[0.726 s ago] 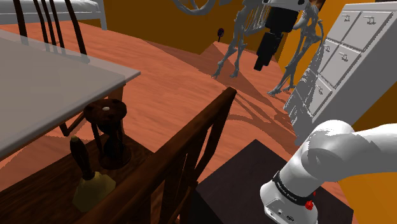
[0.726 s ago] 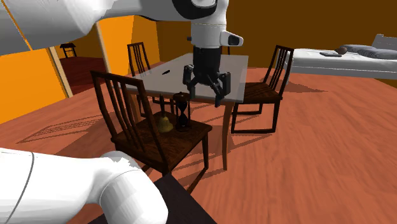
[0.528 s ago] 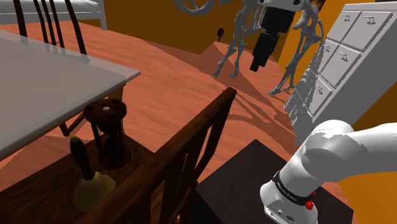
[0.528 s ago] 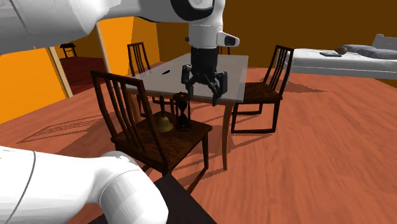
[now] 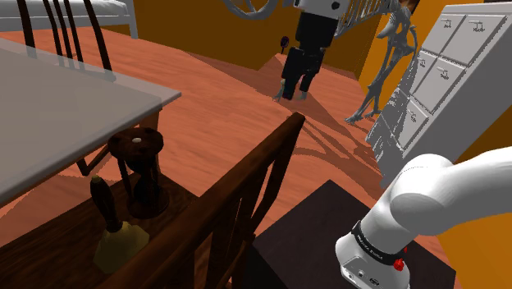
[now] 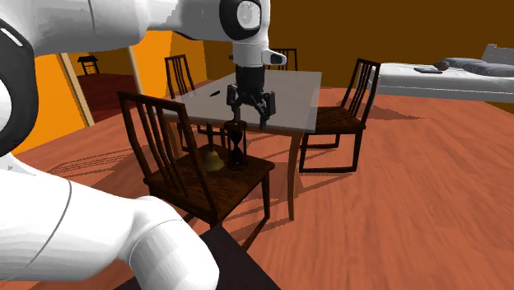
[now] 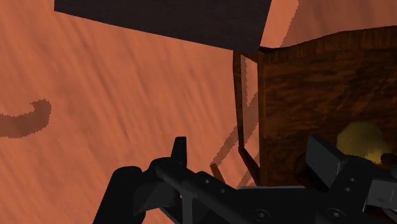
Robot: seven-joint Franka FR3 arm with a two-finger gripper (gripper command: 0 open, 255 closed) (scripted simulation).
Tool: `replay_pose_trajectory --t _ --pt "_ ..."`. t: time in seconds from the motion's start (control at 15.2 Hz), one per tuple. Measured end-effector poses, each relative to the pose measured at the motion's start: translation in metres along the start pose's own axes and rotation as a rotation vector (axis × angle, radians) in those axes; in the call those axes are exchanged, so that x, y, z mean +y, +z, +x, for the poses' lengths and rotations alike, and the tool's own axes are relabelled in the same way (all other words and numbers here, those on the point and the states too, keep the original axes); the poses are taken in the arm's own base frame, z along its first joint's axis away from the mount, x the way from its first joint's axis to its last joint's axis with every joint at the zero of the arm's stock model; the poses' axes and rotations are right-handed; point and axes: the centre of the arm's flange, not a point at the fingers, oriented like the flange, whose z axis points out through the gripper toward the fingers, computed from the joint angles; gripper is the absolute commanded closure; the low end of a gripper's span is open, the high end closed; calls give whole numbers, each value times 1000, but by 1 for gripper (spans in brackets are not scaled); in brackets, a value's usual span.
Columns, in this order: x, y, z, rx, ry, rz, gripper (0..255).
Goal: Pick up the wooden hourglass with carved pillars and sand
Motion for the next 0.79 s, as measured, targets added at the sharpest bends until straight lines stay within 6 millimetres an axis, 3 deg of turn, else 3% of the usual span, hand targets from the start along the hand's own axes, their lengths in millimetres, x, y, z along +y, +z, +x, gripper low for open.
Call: replay_pose_trajectory --t 0.79 --pt "-127 44 90 4 5 -5 0"
